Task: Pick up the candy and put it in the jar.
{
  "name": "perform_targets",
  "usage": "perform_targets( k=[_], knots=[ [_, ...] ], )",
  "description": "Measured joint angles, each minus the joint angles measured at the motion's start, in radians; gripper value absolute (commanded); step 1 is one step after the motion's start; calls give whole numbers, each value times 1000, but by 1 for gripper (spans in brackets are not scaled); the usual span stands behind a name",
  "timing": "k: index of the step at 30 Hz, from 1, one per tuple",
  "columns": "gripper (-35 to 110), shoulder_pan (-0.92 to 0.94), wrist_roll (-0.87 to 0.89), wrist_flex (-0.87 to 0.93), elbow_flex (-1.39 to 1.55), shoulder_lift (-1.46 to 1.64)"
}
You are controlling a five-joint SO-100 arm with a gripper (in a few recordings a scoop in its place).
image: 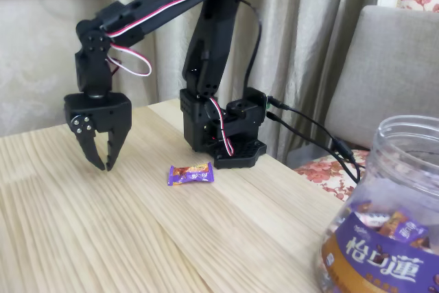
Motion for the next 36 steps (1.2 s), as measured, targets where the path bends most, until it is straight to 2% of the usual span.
perform_targets(
  k=[6, 10, 14, 17, 27, 36],
  knots=[
    [0, -43, -18, -210, 261, 314],
    [0, -49, 103, -207, 347, 483],
    [0, -64, 129, -189, 322, 448],
    [0, -83, 58, -147, 267, 397],
    [0, -118, 144, -115, 140, 201],
    [0, -181, 221, -273, 149, 141]
  ],
)
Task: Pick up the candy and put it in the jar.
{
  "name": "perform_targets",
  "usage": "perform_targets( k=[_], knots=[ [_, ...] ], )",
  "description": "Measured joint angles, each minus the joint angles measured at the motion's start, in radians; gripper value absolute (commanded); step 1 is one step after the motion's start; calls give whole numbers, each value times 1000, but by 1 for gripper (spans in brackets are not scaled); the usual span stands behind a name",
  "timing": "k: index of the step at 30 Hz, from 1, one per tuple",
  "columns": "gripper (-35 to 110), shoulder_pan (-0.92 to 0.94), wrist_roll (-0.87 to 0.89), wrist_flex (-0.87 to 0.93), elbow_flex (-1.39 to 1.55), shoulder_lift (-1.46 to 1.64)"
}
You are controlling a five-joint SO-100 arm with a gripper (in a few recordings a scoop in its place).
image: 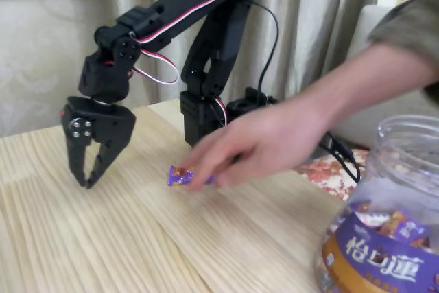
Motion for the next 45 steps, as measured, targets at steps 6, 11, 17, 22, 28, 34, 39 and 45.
perform_targets(
  k=[6, 11, 17, 22, 28, 34, 39, 45],
  knots=[
    [0, -6, 3, -26, -46, -118],
    [0, 2, -29, -34, -51, -133],
    [0, 20, -37, -6, -51, -118],
    [0, 12, -11, 58, -51, -32],
    [0, 9, 18, 158, -51, 51],
    [0, 40, 38, 288, -51, 172],
    [6, 21, 51, 354, -49, 206],
    [6, 54, 49, 353, 2, 235]
  ],
)
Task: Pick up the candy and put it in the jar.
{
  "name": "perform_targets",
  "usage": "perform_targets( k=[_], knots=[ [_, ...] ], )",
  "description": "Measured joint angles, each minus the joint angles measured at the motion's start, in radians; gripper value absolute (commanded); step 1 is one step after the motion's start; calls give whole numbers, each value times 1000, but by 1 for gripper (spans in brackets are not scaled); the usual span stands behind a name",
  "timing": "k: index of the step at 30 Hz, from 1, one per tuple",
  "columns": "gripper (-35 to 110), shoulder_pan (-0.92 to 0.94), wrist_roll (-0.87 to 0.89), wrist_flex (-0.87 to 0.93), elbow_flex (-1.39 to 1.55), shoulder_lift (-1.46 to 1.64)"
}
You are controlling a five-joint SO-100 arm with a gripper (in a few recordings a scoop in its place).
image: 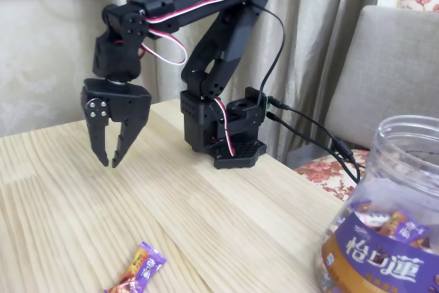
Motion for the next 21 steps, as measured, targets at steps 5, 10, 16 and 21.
perform_targets(
  k=[5, 10, 16, 21],
  knots=[
    [3, 75, -17, 2, 78, 121],
    [2, 71, 2, 0, 140, 264],
    [1, 60, -21, -8, 156, 327],
    [0, 44, -87, -29, 147, 275]
  ],
)
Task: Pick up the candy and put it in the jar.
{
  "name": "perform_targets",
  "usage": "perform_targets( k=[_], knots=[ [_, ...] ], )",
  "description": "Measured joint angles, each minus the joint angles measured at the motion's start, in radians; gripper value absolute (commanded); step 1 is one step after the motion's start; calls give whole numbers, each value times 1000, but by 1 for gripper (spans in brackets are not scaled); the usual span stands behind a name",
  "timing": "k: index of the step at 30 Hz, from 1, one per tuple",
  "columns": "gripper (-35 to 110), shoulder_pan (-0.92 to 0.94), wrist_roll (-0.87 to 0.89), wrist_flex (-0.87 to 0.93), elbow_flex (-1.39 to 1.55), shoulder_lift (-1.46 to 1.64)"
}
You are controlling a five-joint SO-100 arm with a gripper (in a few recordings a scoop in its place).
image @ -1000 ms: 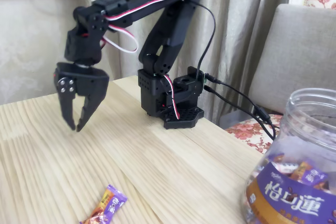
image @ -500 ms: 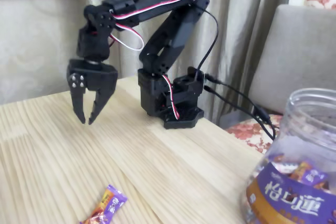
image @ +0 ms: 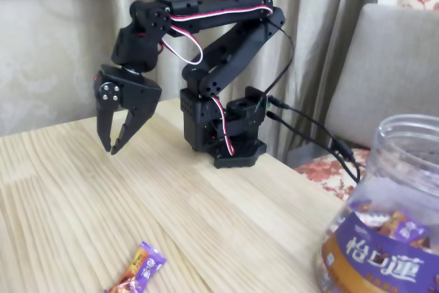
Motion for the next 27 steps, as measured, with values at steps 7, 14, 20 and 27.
perform_targets(
  k=[7, 14, 20, 27],
  knots=[
    [0, -18, -333, 44, -287, -221],
    [8, -46, -584, 75, -370, -213],
    [0, -87, -506, 72, -370, -144],
    [0, 84, -181, 12, -308, -158]
  ],
)
